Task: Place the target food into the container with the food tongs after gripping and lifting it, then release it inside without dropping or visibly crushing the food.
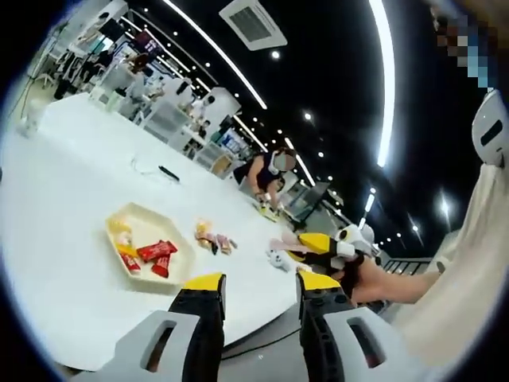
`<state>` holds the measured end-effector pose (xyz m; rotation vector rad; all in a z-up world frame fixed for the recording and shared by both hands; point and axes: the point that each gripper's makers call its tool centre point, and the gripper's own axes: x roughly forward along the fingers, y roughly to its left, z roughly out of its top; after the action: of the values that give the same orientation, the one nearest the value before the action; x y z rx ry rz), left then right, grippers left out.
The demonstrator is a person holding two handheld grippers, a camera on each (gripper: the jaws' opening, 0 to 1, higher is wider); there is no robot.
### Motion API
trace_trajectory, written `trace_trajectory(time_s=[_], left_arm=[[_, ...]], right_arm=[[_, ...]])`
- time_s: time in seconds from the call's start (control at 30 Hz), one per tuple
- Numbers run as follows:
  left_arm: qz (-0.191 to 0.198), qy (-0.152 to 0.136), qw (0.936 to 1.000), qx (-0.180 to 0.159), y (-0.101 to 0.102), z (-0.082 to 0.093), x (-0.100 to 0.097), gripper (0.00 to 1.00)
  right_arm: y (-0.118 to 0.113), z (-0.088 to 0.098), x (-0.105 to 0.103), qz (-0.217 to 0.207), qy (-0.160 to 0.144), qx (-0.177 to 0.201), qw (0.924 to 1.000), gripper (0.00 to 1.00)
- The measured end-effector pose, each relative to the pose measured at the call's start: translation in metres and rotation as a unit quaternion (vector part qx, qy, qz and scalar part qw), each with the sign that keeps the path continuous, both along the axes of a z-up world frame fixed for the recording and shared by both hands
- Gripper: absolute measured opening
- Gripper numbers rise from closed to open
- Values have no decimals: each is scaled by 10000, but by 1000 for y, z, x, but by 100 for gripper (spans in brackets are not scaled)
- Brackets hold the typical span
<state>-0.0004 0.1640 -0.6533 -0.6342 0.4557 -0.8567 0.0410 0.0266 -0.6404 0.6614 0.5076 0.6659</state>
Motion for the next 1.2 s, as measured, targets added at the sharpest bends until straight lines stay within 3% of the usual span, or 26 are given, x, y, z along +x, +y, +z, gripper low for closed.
trace_trajectory(time_s=[0.27, 0.63, 1.2], left_arm=[[-129, -69, 9999, 77, -10, 0, 4, 37], [-445, -161, 9984, 303, -35, 6, 18, 41], [-427, -108, 9981, 421, -49, 0, 23, 43]], right_arm=[[-22, -7, 0, -250, 111, -107, 9996, 25], [-59, 0, 14, -554, -107, -324, 9979, 25], [-95, -11, 46, -710, -202, -932, 9929, 25]])
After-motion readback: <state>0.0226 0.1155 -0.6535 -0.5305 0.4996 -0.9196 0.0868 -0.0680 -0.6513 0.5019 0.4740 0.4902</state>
